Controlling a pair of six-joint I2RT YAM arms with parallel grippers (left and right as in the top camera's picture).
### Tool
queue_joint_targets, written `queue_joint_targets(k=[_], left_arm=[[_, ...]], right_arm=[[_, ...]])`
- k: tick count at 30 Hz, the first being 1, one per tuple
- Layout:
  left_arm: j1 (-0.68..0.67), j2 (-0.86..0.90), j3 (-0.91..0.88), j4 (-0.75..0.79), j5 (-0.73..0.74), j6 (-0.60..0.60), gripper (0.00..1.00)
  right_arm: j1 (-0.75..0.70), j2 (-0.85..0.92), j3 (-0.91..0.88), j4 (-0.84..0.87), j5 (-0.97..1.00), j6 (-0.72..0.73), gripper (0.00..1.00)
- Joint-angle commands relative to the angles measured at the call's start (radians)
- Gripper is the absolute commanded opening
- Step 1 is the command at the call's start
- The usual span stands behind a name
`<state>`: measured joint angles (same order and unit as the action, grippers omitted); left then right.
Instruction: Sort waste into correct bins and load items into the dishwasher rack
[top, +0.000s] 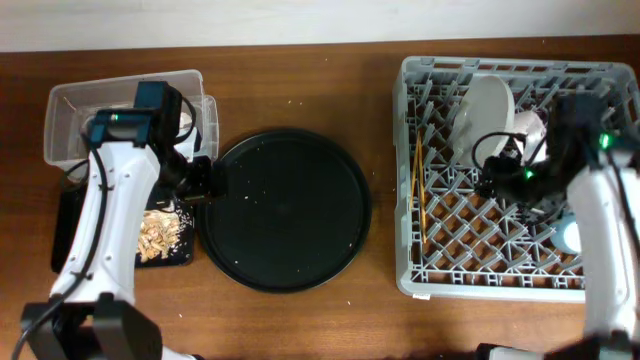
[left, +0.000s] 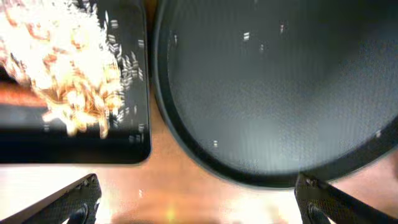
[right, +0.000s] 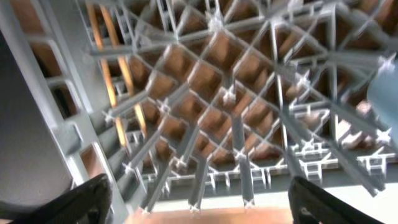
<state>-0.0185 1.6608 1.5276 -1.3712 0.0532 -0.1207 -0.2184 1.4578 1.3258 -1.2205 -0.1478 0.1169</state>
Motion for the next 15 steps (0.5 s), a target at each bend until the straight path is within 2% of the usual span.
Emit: queue_joint_targets(k=[1,5,8,11,15], left_arm=[[-0.001,-0.208,-0.175,0.151,-0.017,0.0,0.99],[-0.001,-0.587,-0.498,0.468,-0.016,-0.024,0.99],[-0.001,-0.856,-0.678,0.621,-0.016,-0.025,0.99],[-0.001,-1.001,-0.702,0.621,-0.016,-0.024,0.99],[-0.001,-1.043,-0.702,0.619,-0.016,-0.024,0.99]], right_arm=[[-0.006,-0.268,-0.187,0.101,0.006,-0.005,0.98],[-0.006,-0.574,-0.323,0.182,0.007,-0.005,0.98],[-0.006,-0.703,-0.333,0.166,-0.006,-0.005,0.98],[-0.006,-0.732,-0.333,0.159,-0.025,-0.005,0.98],[-0.006,-0.715,-0.333,0.159,-0.025,-0.005,0.98]])
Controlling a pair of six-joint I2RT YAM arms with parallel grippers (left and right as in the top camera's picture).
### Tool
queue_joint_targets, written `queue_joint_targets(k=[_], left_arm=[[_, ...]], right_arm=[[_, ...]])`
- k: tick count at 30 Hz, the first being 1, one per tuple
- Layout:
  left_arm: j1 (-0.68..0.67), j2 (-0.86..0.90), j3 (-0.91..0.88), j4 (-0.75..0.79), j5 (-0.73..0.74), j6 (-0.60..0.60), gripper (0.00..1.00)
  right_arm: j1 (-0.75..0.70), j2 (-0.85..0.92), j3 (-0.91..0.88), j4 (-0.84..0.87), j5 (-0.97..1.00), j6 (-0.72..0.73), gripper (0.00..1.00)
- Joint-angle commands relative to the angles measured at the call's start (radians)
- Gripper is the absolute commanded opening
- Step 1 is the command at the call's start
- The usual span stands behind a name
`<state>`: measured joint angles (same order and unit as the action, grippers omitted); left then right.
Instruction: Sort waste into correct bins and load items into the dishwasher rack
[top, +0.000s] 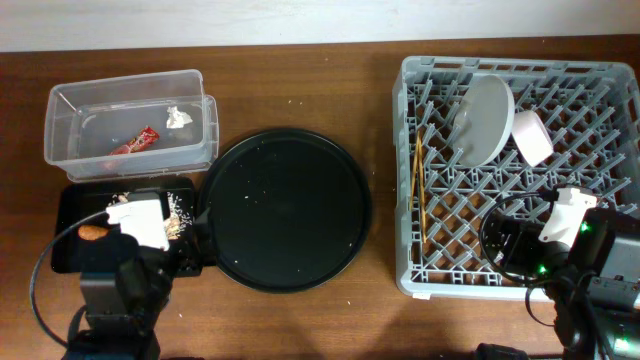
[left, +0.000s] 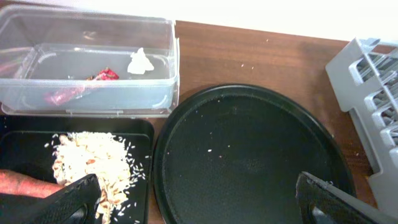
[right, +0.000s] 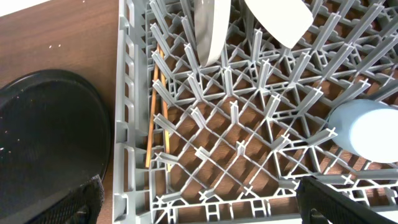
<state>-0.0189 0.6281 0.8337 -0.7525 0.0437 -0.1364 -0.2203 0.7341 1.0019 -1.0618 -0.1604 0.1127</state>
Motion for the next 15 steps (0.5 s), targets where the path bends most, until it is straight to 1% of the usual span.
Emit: queue_joint_targets(k=[1,10,12,15], left_arm=[[-0.001,-0.01,-0.008,0.0,-0.007,-0.009,0.99],[-0.001,-0.01,-0.008,0.0,-0.007,-0.009,0.99],[-0.001,-0.01,-0.008,0.0,-0.007,-0.009,0.99],[-0.001,-0.01,-0.008,0.0,-0.007,-0.009,0.99]], right_arm=[[-0.004,0.018,-0.009,0.0,-0.012,-0.001,0.99],[-0.003,0.108,-0.009,0.0,-0.012,-0.001,0.98],[-0.003,0.082,-0.011,0.0,-0.012,-0.001,0.98],[-0.002,-0.051,-0.018,0.009,0.072,-0.014,0.98]])
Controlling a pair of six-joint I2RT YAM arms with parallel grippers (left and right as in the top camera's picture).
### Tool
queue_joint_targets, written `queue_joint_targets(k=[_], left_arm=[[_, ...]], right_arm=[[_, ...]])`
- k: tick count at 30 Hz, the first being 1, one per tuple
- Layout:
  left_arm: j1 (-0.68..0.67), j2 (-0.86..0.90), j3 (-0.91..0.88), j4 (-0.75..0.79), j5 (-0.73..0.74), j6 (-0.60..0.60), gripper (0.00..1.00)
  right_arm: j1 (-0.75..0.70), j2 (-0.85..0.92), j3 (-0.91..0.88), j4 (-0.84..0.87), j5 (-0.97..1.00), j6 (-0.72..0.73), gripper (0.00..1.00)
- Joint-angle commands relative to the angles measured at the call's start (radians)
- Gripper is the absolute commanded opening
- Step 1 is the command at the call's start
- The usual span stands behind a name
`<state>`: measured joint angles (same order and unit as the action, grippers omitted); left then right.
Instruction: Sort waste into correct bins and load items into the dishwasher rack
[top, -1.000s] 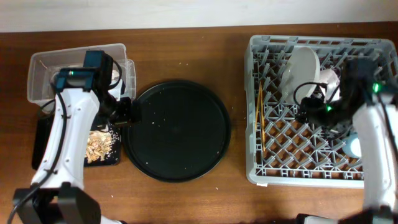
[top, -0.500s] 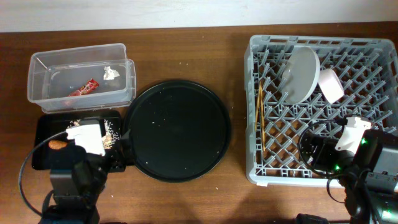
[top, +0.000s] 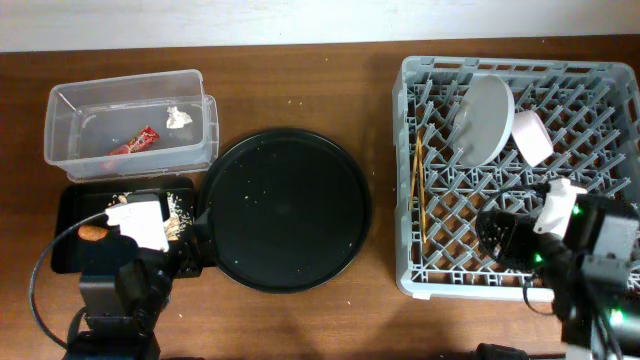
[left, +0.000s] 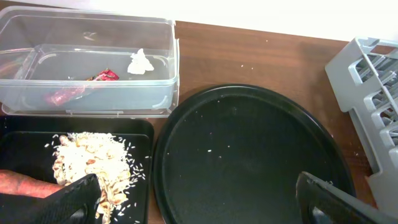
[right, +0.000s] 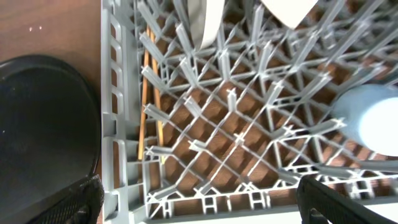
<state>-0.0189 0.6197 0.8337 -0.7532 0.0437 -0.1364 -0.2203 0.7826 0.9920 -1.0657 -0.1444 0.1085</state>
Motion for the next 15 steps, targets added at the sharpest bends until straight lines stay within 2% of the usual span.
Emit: queue_joint_targets(k=[1,4,9,15], left_arm=[[-0.001,-0.001,-0.008,0.001,-0.007,-0.009,0.99],[-0.001,-0.001,-0.008,0.0,-0.007,-0.008,0.99],[-0.001,-0.001,-0.008,0.001,-0.007,-0.009,0.99],[-0.001,-0.001,-0.008,0.001,-0.007,-0.009,0.99]], right_arm=[[0.002,-0.172,-0.029,0.053,0.06,-0.06,0.98],[0.06,-0.377,-0.153,0.207,0.064,-0.158,0.98],[0.125,-0.758,-0.492,0.578,0.063,-0.153,0.98],[0.136,-0.779,-0.77,0.941,0.066,-0.198,0.98]])
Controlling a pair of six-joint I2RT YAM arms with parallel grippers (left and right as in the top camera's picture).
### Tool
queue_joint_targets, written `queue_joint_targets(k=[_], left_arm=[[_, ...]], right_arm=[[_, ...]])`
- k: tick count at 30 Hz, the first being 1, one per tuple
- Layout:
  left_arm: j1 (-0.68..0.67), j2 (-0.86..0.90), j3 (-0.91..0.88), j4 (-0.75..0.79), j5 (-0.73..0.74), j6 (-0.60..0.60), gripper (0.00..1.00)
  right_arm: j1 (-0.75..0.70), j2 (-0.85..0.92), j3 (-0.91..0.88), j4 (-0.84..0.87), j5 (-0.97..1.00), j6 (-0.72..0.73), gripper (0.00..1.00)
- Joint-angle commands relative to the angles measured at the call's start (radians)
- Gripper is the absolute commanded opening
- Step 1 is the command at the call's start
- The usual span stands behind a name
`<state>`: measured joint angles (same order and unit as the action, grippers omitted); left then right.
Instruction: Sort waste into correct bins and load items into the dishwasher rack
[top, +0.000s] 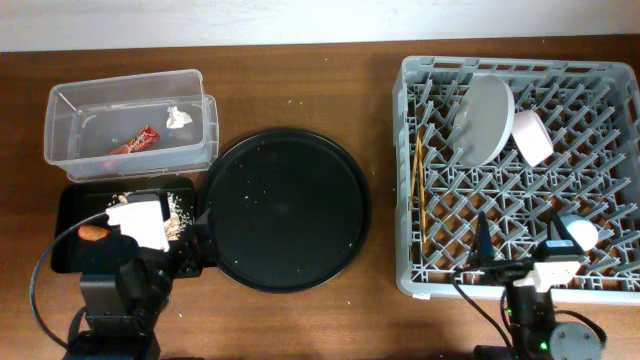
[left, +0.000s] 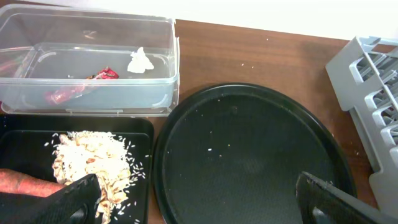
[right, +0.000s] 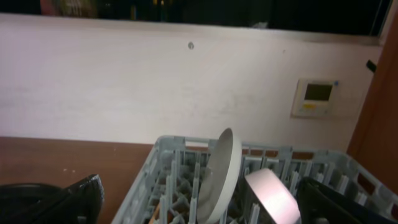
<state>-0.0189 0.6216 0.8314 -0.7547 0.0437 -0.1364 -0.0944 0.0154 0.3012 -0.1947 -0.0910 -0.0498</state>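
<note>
The grey dishwasher rack (top: 408, 270) holds an upright white plate (top: 482, 120), a pale cup (top: 531, 137), wooden chopsticks (top: 420, 195) and a light blue cup (top: 578, 233). A clear bin (top: 60, 140) holds a red wrapper (top: 133, 143) and a tissue (top: 179, 117). The black rectangular tray (top: 70, 215) carries rice (left: 93, 162) and an orange-brown food piece (top: 93, 232). My left gripper (left: 199, 205) is open and empty, raised at the table's front left. My right gripper (right: 199, 205) is open and empty at the rack's front edge, facing the plate (right: 224, 168).
A large round black tray (top: 287, 208) with a few crumbs lies between the bins and the rack. Both arm bases stand at the table's front edge. A pale wall (right: 155, 93) runs behind the table.
My right arm has drawn back from over the rack's front right part to the table's front edge. Its camera now looks level across the rack. The left arm has not moved.
First my left gripper was low between the food tray and the round tray, and my right gripper low over the rack's grid. Then both arms stood back near the front edge, open and empty. Now the right one sits further back; all items stayed in place.
</note>
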Motion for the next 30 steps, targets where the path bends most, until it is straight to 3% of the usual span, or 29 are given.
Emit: queue_joint_targets(k=[1,5,12,14,30], left_arm=[[-0.001,-0.003,-0.005,0.002,-0.007,-0.009,0.99],[-0.001,-0.003,-0.005,0.002,-0.007,-0.009,0.99],[-0.001,-0.003,-0.005,0.002,-0.007,-0.009,0.99],[-0.001,-0.003,-0.005,0.002,-0.007,-0.009,0.99],[-0.001,-0.003,-0.005,0.002,-0.007,-0.009,0.99]], right_arm=[[0.01,-0.012,-0.136,0.106,0.007,-0.068,0.98],[0.01,-0.012,-0.298,0.128,-0.067,-0.069,0.98],[0.011,-0.012,-0.296,0.185,-0.048,-0.163,0.99],[0.014,-0.012,-0.296,0.121,-0.041,-0.143,0.99],[0.048,-0.012,-0.296,0.124,-0.029,-0.126,0.98]])
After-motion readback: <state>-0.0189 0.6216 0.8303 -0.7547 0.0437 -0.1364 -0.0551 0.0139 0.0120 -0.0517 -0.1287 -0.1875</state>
